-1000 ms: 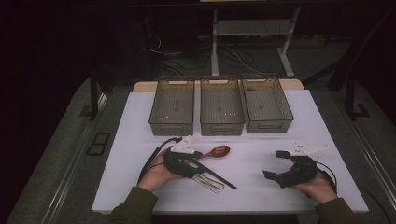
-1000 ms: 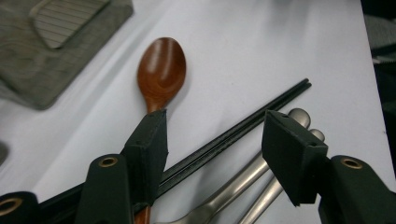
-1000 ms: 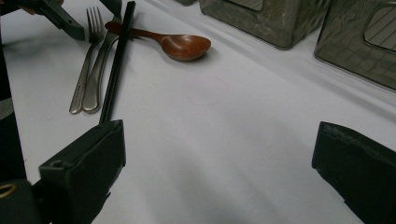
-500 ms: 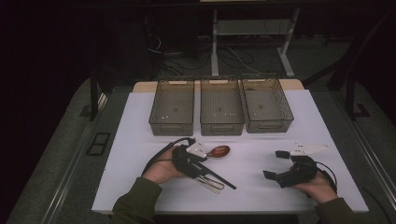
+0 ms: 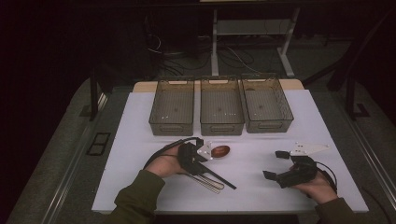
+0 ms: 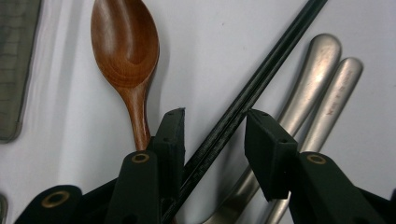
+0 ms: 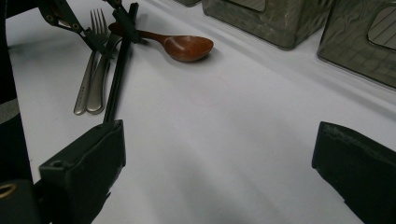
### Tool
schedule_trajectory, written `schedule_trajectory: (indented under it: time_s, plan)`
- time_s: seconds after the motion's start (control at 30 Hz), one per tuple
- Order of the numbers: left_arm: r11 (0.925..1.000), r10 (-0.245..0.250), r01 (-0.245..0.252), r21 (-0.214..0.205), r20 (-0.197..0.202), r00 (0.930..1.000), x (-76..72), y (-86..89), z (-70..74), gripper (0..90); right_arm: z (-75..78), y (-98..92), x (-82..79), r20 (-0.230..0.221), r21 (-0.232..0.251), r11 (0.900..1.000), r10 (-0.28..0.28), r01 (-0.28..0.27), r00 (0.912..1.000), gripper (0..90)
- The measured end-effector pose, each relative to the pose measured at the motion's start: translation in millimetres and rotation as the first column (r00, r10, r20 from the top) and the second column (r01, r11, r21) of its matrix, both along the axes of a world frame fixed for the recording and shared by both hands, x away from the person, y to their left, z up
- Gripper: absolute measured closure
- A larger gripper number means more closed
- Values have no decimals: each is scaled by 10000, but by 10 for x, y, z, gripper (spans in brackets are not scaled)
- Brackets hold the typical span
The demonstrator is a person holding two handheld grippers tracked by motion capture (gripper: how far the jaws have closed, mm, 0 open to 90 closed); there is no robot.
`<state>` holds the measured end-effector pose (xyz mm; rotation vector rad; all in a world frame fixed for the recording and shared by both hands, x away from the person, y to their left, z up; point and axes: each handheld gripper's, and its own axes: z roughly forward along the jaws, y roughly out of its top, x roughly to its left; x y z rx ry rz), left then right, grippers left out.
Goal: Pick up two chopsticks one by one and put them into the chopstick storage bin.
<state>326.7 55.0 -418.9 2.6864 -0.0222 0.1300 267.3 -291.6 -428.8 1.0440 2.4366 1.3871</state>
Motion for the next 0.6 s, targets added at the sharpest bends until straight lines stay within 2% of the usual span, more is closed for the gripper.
schedule_trajectory:
  time_s: [0.17, 0.6]
  plan:
    - [9996, -209, 207, 213, 85, 9997, 21, -9, -39, 596, -1, 0, 1, -15, 1, 10000, 9, -9, 10000, 21]
    - [9998, -197, 197, 87, -35, 9998, 37, -13, -49, 678, -1, 0, 1, -22, 9, 10000, 13, -13, 10000, 21]
